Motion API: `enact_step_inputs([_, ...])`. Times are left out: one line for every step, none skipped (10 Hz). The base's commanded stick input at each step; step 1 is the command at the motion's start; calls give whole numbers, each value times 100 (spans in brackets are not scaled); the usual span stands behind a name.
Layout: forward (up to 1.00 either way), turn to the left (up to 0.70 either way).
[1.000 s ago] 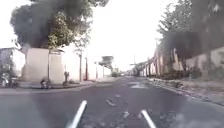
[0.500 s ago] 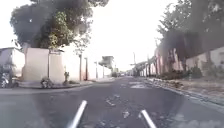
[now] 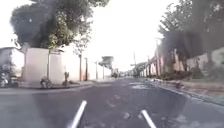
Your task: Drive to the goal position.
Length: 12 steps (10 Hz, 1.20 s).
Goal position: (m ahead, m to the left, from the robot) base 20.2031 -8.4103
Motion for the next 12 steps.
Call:
enact_step_inputs([85,-32])
enact_step_inputs([85,-34])
enact_step_inputs([85,-34])
enact_step_inputs([85,-34])
enact_step_inputs([85,-34])
enact_step_inputs([85,-34])
enact_step_inputs([85,-34])
enact_step_inputs([85,-34])
enact_step_inputs([85,-34])
enact_step_inputs([85,-34])
enact_step_inputs([85,-34])
enact_step_inputs([85,-34])
